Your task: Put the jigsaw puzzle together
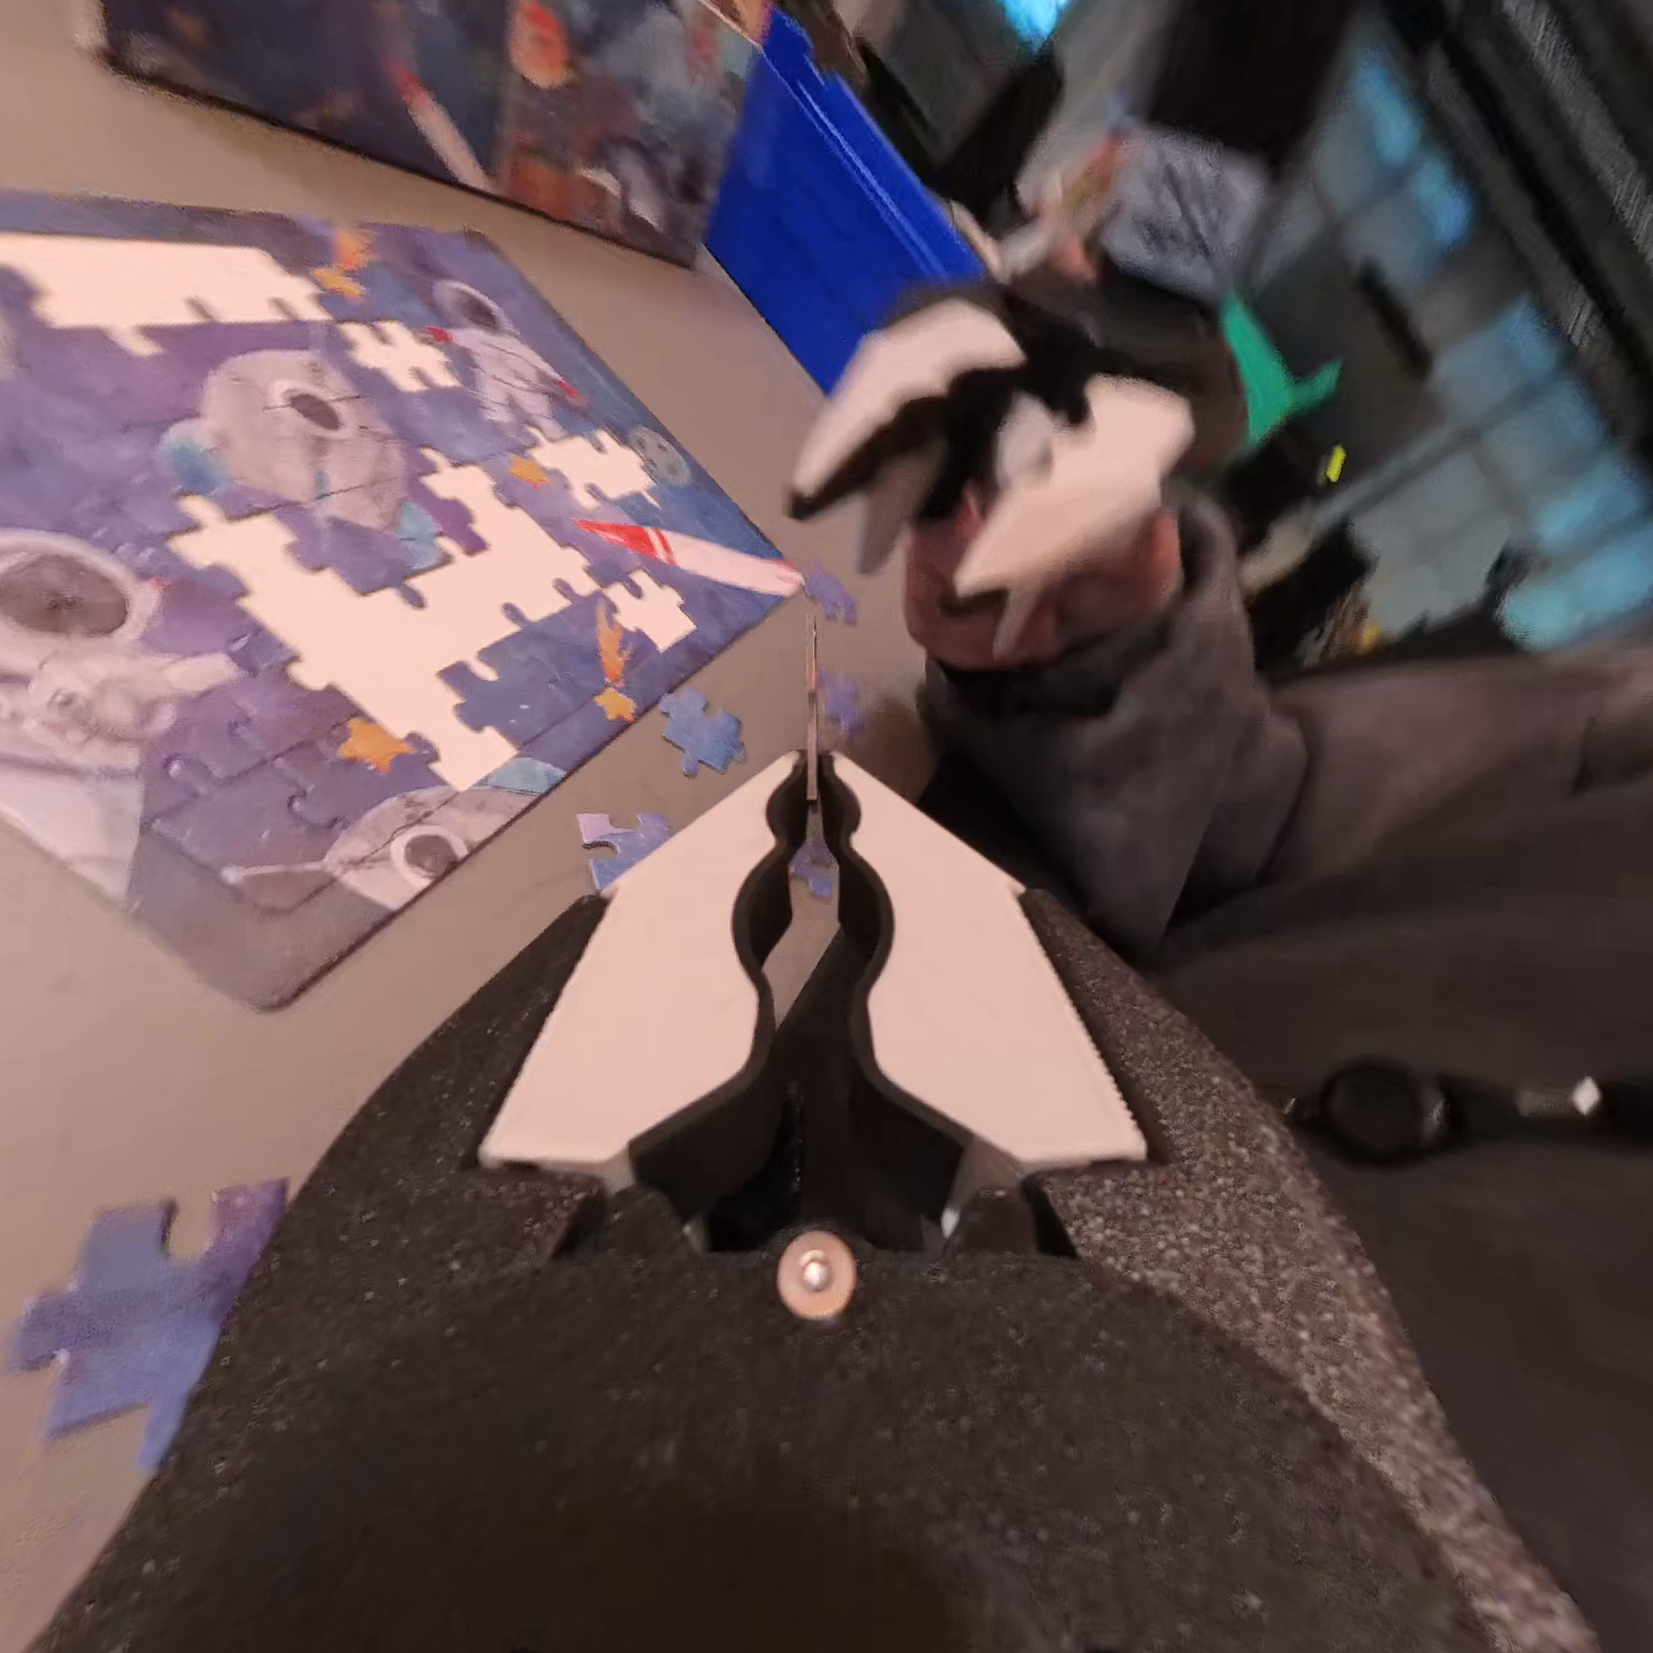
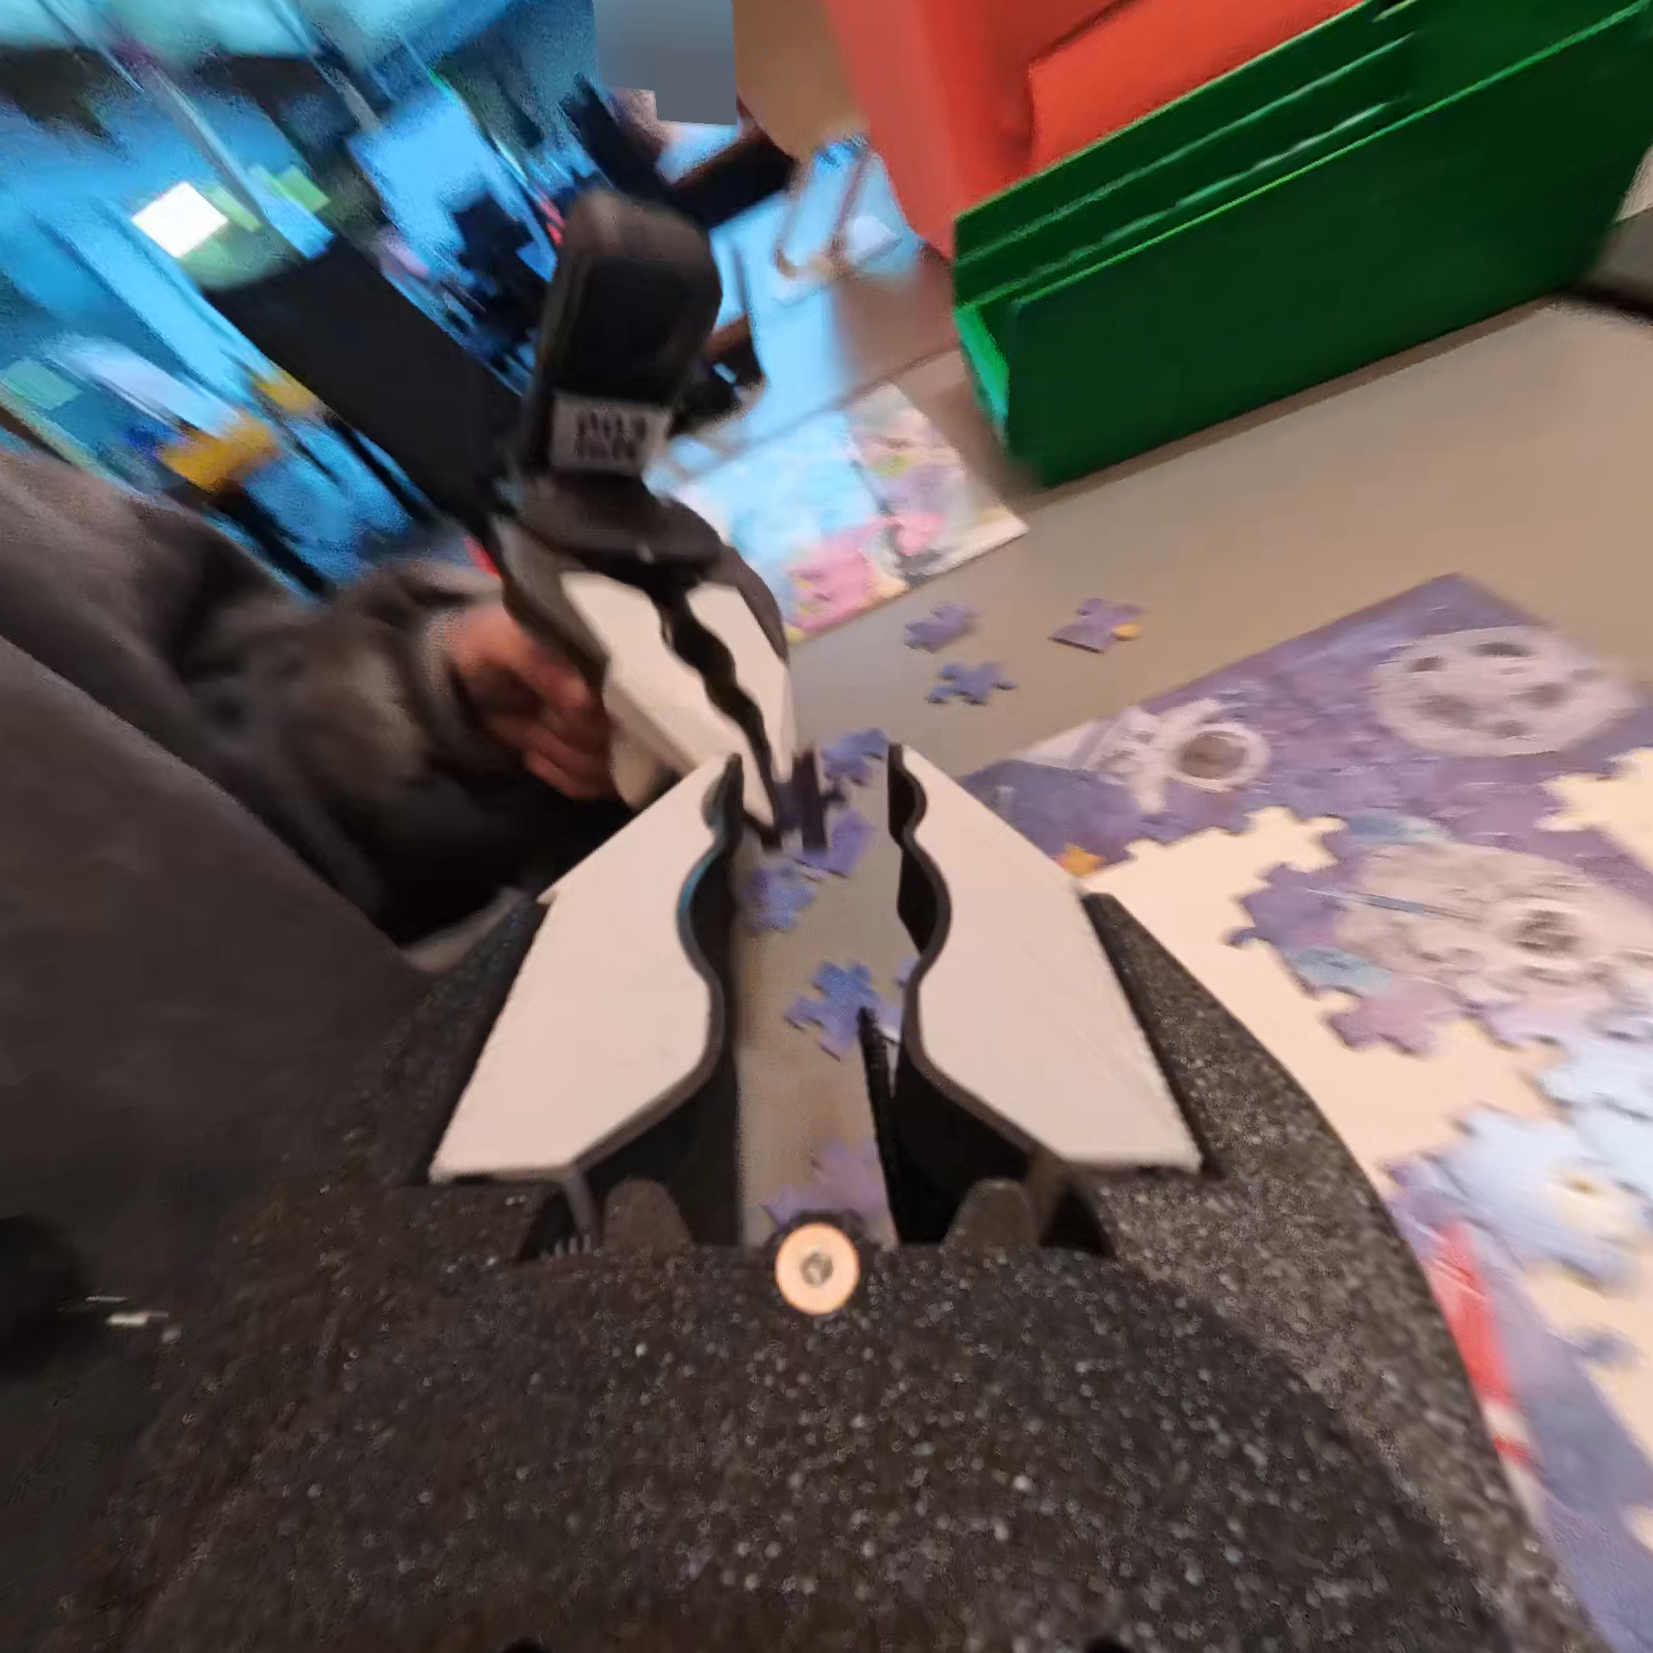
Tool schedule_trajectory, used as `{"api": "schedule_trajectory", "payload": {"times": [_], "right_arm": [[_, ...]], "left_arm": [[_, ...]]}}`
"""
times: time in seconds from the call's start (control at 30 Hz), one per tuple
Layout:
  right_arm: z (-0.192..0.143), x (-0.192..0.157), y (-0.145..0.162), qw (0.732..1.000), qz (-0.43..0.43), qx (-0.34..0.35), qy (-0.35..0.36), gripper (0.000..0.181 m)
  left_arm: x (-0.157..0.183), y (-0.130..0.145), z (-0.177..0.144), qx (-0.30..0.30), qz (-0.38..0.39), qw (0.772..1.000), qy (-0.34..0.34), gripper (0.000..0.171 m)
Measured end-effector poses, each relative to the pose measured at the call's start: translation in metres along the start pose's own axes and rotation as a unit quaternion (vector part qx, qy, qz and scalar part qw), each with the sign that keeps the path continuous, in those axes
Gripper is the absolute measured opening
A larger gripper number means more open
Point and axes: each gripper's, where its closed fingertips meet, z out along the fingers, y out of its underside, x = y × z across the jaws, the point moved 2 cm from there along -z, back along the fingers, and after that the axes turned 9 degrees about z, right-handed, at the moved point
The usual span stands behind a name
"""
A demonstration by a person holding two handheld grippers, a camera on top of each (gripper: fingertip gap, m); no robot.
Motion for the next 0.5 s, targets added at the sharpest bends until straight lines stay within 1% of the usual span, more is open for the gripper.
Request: {"api": "schedule_trajectory", "payload": {"times": [0.07,0.1,0.13,0.2,0.27,0.33,0.4,0.5], "right_arm": [[0.001,0.004,0.011,0.991,-0.096,-0.030,0.091,0.036],[0.004,0.003,0.015,0.983,-0.129,-0.044,0.121,0.044],[0.009,0.001,0.018,0.976,-0.150,-0.060,0.143,0.050],[0.019,-0.002,0.019,0.967,-0.178,-0.071,0.170,0.055],[0.027,-0.004,0.021,0.958,-0.199,-0.087,0.187,0.055],[0.027,0.002,0.018,0.942,-0.228,-0.088,0.228,0.044],[0.029,0.005,0.022,0.940,-0.227,-0.110,0.229,0.045],[0.032,0.009,0.025,0.941,-0.222,-0.116,0.227,0.035]], "left_arm": [[-0.010,-0.006,-0.005,0.045,-0.075,0.996,0.002,0.002],[-0.012,-0.008,-0.006,0.060,-0.100,0.993,0.009,0.001],[-0.013,-0.009,-0.007,0.072,-0.120,0.990,0.017,0.002],[-0.016,-0.008,-0.005,0.082,-0.142,0.986,0.017,0.002],[-0.019,-0.006,-0.002,0.083,-0.154,0.985,0.015,0.002],[-0.018,-0.006,-0.001,0.086,-0.161,0.983,0.018,0.002],[-0.018,-0.006,0.000,0.088,-0.165,0.982,0.017,0.002],[-0.018,-0.005,0.003,0.088,-0.177,0.980,0.017,0.002]]}}
